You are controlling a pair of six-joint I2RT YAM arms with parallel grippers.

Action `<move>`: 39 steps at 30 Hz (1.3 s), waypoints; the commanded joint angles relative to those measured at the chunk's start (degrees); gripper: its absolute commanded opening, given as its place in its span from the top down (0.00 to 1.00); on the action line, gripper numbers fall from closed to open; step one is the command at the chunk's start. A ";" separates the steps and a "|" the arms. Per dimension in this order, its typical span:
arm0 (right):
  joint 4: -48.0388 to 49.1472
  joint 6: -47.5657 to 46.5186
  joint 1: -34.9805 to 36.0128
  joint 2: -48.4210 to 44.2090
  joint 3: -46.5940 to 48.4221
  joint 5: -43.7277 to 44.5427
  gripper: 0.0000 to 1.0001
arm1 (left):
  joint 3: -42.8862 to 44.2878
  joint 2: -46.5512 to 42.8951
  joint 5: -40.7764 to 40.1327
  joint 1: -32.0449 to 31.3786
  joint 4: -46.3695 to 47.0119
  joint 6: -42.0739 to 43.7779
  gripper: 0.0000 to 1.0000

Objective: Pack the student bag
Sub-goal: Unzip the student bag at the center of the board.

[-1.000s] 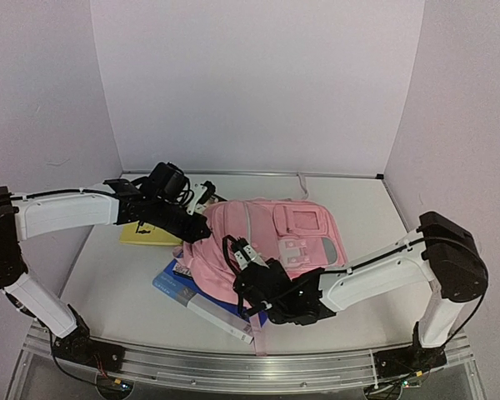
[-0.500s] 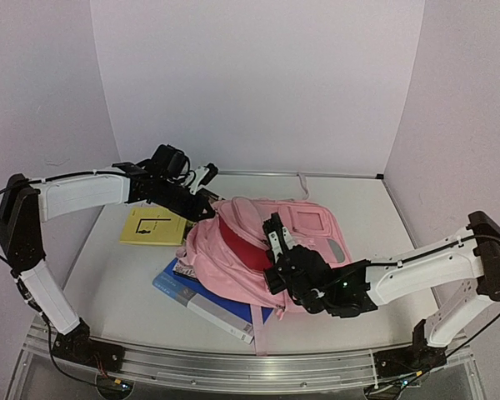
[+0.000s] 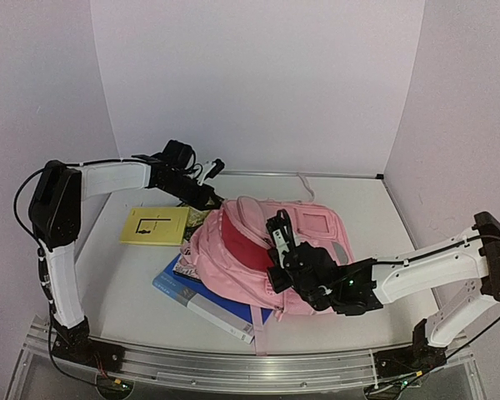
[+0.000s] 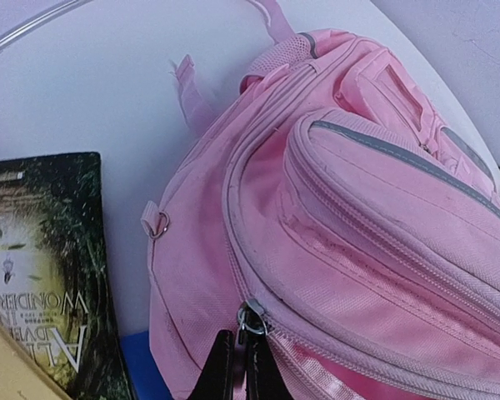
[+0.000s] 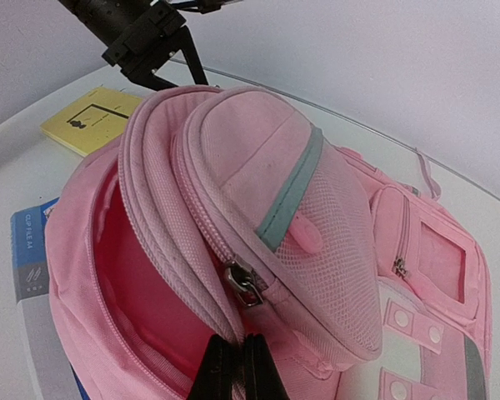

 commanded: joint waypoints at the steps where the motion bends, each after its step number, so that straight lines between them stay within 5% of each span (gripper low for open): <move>1: 1.30 0.44 1.12 -3.70 -0.38 0.59 1.00 | 7.78 4.98 -6.40 6.36 9.75 3.34 1.00; 8: 2.28 3.32 1.13 -4.18 -0.07 4.76 1.00 | 14.46 10.78 -1.96 6.38 9.08 2.66 0.98; 10: 2.25 5.10 1.12 -4.62 -0.32 6.83 1.00 | 14.00 9.74 -2.86 6.38 8.70 1.30 0.88; 15: 1.18 10.39 1.12 -6.61 -1.86 10.52 1.00 | 6.77 1.50 -6.15 6.44 10.21 -2.64 0.40; 21: -0.01 14.24 1.12 -8.27 -3.54 10.79 1.00 | -6.98 -11.74 -11.78 9.00 9.69 -17.22 0.19; 29: -0.32 14.48 1.14 -6.80 -2.51 9.36 1.00 | -30.37 -24.69 -1.14 22.47 19.65 -32.89 0.14; 34: -0.41 14.00 1.13 -6.01 -1.58 7.91 1.00 | -34.26 -25.19 6.69 34.54 20.32 -31.33 0.13; 39: -0.41 13.94 1.12 -5.32 -0.61 6.60 1.00 | -30.12 -16.28 18.01 44.77 21.04 -28.12 0.15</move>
